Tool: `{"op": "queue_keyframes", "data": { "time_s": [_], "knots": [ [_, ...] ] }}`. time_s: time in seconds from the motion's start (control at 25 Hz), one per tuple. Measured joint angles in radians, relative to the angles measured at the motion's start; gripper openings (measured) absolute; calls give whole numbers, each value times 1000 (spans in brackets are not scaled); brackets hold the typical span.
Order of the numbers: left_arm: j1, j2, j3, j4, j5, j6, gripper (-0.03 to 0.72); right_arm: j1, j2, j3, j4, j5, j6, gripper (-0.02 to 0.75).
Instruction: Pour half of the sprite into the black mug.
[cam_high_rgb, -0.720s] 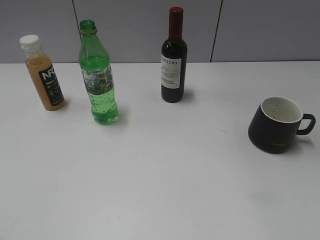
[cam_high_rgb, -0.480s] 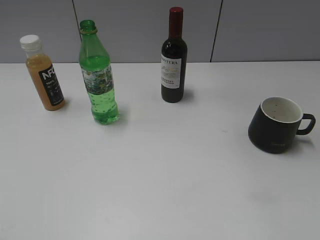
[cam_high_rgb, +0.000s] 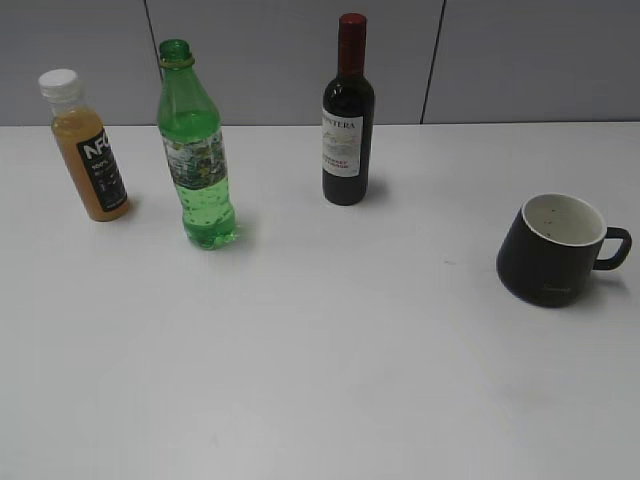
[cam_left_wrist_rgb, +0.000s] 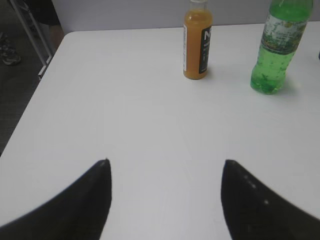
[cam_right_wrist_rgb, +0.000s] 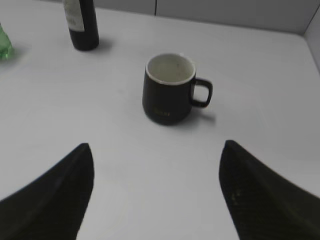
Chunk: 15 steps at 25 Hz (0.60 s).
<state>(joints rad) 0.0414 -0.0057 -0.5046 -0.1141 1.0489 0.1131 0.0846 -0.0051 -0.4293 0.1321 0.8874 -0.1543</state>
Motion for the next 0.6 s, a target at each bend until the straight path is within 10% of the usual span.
{"op": "queue_keyframes", "data": {
  "time_s": [0.6],
  "knots": [
    [0, 0, 0, 0, 0, 0, 521, 0, 153, 45, -3, -446, 0, 592]
  ]
}}
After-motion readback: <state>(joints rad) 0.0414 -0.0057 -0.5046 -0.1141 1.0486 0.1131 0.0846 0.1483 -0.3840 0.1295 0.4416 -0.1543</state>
